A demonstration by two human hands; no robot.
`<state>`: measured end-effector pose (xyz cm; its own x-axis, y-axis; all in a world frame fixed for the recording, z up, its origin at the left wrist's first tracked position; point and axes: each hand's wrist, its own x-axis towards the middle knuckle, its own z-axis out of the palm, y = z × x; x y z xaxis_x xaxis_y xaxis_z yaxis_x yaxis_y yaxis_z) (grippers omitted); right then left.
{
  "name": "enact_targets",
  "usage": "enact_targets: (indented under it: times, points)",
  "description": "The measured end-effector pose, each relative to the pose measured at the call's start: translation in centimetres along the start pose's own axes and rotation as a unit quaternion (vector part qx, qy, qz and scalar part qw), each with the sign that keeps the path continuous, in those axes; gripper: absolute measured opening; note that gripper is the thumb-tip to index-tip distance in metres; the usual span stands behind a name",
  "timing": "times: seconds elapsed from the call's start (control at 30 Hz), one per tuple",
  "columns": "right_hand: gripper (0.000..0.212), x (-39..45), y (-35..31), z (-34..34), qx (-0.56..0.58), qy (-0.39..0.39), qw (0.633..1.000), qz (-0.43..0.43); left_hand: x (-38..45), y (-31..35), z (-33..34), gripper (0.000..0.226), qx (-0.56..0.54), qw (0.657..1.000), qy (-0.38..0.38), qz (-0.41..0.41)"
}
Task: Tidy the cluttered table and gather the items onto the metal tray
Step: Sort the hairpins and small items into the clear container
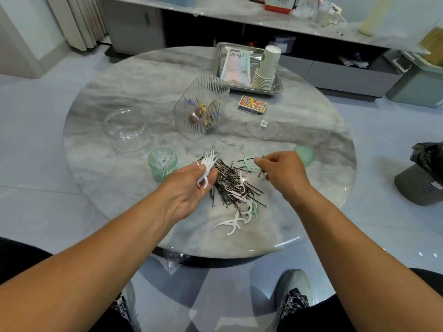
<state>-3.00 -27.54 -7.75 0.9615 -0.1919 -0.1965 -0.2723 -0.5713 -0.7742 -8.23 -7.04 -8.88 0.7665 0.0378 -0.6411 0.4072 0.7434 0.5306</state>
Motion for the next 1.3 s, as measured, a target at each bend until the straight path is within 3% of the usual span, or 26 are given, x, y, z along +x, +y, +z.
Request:
enact_targets:
  times: [0.13, 0.37, 0.47, 0.6, 0.67, 0.73, 0.8, 0.93, 1.07, 1.17, 1.23, 1.3]
  points:
    - [0.034, -0.2, 1.5, 0.8, -0.161, 0.004, 0.987, -0.005, 0.1, -0.2, -0.2, 0.024, 0.026, 0.999, 0.024, 0.008]
    - [0.034, -1.7, 0.7, 3.7, -0.196, -0.075, 0.978, -0.012, -0.2, -0.3, 0.0, 0.026, 0.044, 0.999, 0.004, -0.005]
    - [0.024, -1.5, 0.6, 3.6, -0.139, -0.085, 0.987, 0.006, -0.2, -0.5, -0.1, 0.032, 0.046, 0.999, -0.008, -0.01]
    - [0.014, -1.2, 0.2, 3.1, -0.07, -0.03, 0.997, -0.019, 0.0, -0.6, -0.1, 0.035, 0.049, 0.999, -0.006, -0.009]
    - [0.014, -1.3, -0.7, 2.8, 0.029, -0.02, 0.999, -0.008, 0.1, -0.8, 0.2, 0.035, 0.047, 0.999, -0.001, -0.006]
    - [0.016, -1.7, -1.8, 2.8, 0.189, -0.093, 0.977, 0.041, 0.2, -1.0, 0.5, 0.036, 0.043, 0.999, 0.0, 0.0]
    - [0.014, -2.6, -2.8, 3.1, 0.266, -0.177, 0.945, 0.075, 0.2, -1.1, 0.8, 0.036, 0.041, 0.999, -0.006, 0.006]
    - [0.005, -4.2, -3.2, 4.0, 0.237, -0.187, 0.95, 0.074, 0.1, -1.4, 1.2, 0.029, 0.047, 0.998, -0.036, 0.014]
    - [0.011, -4.7, -3.1, 4.1, 0.228, -0.181, 0.955, 0.047, -0.3, -1.5, 1.4, 0.022, 0.054, 0.995, -0.077, 0.019]
    - [0.013, -4.5, -3.4, 3.4, 0.208, -0.189, 0.959, 0.033, -0.3, -1.4, 1.3, 0.015, 0.042, 0.997, -0.06, 0.018]
    - [0.006, -3.7, -3.0, 2.3, 0.065, -0.146, 0.987, -0.022, -0.1, -1.2, 1.1, 0.018, 0.011, 1.0, -0.02, 0.014]
    - [0.013, -3.0, -2.5, 1.2, -0.123, -0.134, 0.981, -0.068, 0.2, -0.8, 0.9, 0.016, 0.007, 1.0, 0.009, 0.016]
